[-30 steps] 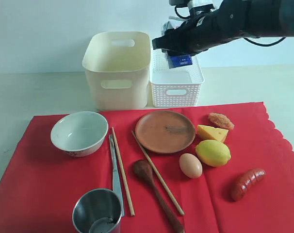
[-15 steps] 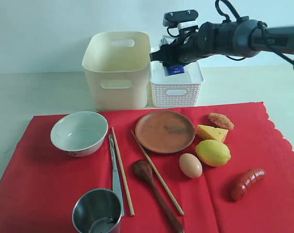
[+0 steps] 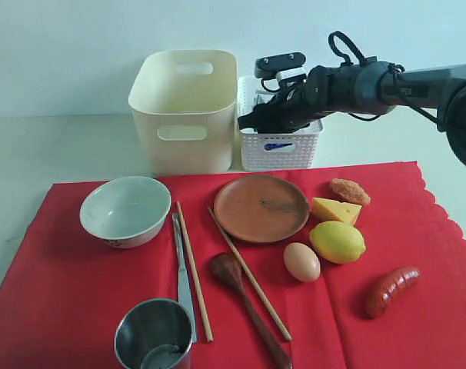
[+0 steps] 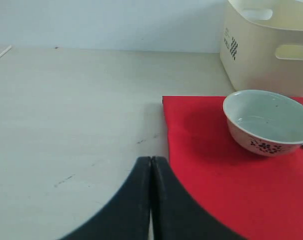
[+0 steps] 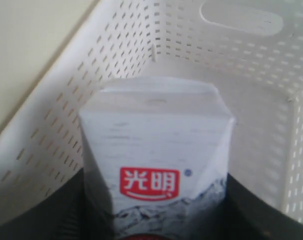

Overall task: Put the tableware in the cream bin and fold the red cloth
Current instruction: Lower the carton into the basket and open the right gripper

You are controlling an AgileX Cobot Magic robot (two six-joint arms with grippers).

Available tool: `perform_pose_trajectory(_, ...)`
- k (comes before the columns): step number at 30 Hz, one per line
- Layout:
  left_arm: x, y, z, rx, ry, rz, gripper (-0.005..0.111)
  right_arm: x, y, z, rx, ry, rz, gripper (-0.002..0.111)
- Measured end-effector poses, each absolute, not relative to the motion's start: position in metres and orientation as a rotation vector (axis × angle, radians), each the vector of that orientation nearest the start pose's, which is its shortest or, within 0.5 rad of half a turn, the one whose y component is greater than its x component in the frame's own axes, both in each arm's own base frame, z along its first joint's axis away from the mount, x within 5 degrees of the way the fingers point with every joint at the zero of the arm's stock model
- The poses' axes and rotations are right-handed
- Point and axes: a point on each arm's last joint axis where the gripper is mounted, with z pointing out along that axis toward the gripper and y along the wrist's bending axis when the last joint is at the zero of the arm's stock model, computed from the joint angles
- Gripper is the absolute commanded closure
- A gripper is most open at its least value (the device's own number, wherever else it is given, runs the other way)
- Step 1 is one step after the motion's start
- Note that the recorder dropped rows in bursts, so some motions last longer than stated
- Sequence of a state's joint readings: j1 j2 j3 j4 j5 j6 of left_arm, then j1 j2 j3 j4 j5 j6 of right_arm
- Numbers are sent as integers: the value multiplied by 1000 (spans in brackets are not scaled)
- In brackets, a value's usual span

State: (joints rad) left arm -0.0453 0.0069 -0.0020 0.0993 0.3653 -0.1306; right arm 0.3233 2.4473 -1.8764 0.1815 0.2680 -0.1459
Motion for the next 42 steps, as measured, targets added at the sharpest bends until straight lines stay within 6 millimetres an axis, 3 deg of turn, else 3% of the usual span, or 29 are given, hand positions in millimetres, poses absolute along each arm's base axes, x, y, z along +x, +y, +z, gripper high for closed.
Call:
perform_pose_trajectory(5,53,1,181,-18,1852,-25,107,511,176,115,-366,2304,233,49)
perform_pose_trajectory(9,53,1,181,-18,1852,-25,107,511,176,124,-365,2288,236,42)
perform_pose_trajectory(17,53,1,181,-18,1852,-25,107,508,175,174,-361,2220,251,41)
perform_pose_trajectory(27,53,1,181,-18,1852,-25,107,488,169,223,-448,2280,211,41)
perform_pose_trajectory(42,53,1,181,-18,1852,-25,107,451,151,261,-587,2504,70,43)
